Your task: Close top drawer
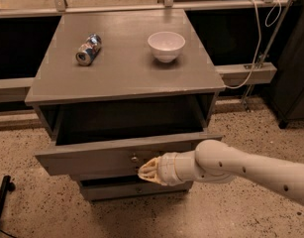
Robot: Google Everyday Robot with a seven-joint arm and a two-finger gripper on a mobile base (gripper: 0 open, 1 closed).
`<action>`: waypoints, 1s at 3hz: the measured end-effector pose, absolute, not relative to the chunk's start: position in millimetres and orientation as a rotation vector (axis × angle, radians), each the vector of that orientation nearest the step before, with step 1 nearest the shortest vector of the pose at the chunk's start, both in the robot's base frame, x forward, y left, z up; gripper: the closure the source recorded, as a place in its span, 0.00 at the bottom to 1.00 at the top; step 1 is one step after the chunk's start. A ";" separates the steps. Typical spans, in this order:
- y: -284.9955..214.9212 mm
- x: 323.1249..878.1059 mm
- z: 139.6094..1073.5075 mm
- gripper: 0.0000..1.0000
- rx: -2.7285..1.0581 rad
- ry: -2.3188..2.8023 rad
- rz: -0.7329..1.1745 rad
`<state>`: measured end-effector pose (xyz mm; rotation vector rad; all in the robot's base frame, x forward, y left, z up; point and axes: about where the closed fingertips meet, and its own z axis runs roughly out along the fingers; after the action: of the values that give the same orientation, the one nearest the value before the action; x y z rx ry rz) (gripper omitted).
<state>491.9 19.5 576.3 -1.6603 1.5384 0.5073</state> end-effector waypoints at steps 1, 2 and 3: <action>19.4 492.0 576.2 1.00 -1.660 1.539 0.506; 3.9 518.8 571.1 1.00 -1.613 1.567 0.421; -9.2 544.0 567.4 1.00 -1.586 1.594 0.346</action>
Offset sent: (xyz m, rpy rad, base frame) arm 0.0704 -0.0458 -0.0116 -0.0411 -0.1121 -0.1894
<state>544.0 -9.2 567.4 -1.5857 1.5935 0.3457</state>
